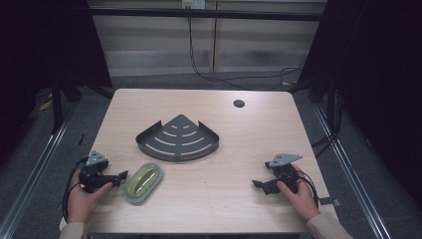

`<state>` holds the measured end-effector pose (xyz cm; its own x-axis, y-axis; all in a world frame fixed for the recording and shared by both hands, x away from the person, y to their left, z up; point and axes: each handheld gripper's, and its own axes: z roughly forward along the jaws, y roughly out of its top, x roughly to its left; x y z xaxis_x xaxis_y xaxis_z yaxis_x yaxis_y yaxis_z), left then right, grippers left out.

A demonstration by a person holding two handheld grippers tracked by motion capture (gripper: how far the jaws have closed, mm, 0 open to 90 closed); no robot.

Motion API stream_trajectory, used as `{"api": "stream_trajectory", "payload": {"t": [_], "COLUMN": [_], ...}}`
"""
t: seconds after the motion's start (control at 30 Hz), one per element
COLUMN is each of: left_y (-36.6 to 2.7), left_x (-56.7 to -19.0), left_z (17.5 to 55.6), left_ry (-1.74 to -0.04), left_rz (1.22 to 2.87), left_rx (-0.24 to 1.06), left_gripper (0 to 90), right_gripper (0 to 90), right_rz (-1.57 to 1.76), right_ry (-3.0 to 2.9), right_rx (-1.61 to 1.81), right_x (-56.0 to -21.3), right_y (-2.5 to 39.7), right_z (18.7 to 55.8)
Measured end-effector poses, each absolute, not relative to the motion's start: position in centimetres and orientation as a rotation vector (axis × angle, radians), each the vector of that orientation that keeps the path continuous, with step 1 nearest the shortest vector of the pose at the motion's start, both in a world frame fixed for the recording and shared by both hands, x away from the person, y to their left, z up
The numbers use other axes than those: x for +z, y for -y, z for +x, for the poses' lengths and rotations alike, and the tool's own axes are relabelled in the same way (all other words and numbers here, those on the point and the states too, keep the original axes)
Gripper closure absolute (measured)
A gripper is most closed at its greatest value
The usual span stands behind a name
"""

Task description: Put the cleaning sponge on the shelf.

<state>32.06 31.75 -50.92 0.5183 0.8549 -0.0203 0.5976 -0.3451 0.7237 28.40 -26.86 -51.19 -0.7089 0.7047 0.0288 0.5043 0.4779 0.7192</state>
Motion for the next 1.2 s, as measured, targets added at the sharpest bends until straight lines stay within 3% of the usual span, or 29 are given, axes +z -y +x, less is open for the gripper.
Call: {"api": "stream_trajectory", "payload": {"t": [0.1,0.27,0.47,0.9,1.2], "left_y": [-31.8,-31.6,-30.2,-28.1,-26.9], "left_x": [-50.8,-49.2,-46.6,-42.6,-41.3], "left_z": [32.0,32.4,32.4,32.2,32.5], "left_ry": [-1.185,-1.301,-1.249,-1.239,-1.205], "left_rz": [2.076,2.141,2.293,2.393,2.483], "left_rx": [0.482,0.379,0.312,0.137,0.084], "left_gripper": [13.6,22.4,24.6,29.1,31.9], "right_gripper": [11.5,11.5,11.5,11.5,11.6], "right_rz": [1.031,1.031,1.031,1.032,1.035], "right_ry": [-2.456,-2.457,-2.458,-2.456,-2.456], "right_rx": [1.06,1.06,1.061,1.06,1.061], "right_x": [-51.2,-51.2,-51.2,-51.2,-51.2], "right_y": [26.9,26.9,26.9,26.9,26.9], "right_z": [28.4,28.4,28.4,28.4,28.4]}}
